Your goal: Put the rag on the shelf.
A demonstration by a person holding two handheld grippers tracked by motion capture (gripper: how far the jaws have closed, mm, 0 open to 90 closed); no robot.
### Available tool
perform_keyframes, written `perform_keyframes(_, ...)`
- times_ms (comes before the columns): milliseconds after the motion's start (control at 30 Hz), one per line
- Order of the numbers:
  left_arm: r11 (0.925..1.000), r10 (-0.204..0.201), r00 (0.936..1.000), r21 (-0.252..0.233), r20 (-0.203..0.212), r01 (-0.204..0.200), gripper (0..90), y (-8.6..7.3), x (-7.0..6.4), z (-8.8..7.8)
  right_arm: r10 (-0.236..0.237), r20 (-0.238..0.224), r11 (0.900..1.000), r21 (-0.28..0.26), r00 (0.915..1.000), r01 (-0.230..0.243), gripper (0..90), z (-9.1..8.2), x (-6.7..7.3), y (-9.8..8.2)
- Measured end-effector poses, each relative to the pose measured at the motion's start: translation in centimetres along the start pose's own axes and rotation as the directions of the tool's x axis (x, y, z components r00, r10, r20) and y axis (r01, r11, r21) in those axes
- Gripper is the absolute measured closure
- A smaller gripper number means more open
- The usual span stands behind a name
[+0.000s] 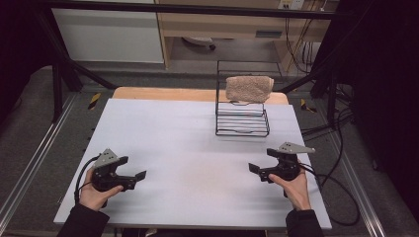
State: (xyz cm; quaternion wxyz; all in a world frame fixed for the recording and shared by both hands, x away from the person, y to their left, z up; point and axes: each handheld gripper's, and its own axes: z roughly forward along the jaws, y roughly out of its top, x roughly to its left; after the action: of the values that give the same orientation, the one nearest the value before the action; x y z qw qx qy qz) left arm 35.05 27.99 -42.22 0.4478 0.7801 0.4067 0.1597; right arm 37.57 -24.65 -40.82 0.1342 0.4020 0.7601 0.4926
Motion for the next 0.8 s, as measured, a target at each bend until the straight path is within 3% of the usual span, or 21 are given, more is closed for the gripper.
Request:
perform_keyframes(300, 0.9995, 0.021, 0.9998, 0.024, -0.006, -0.021, 7.1, -1.5, 0.3, 0.5, -0.011, -0.01, 0.999, 0.045, 0.9999, 0.011, 0.5, 0.1, -0.5, -2.9)
perform_keyframes(533, 0.9991, 0.021, 0.9998, 0.038, -0.003, -0.02, 7.0, -2.2, 0.5, 0.8, 0.016, -0.012, 0.997, 0.078, 0.9998, -0.015, 0.6, -0.5, -0.9, -4.7)
perform_keyframes(800, 0.9987, 0.028, 0.9996, 0.043, 0.001, -0.028, 7.1, -2.3, 0.5, 0.8, 0.04, -0.016, 0.996, 0.079, 0.9991, -0.039, 0.6, -1.0, -1.2, -5.4)
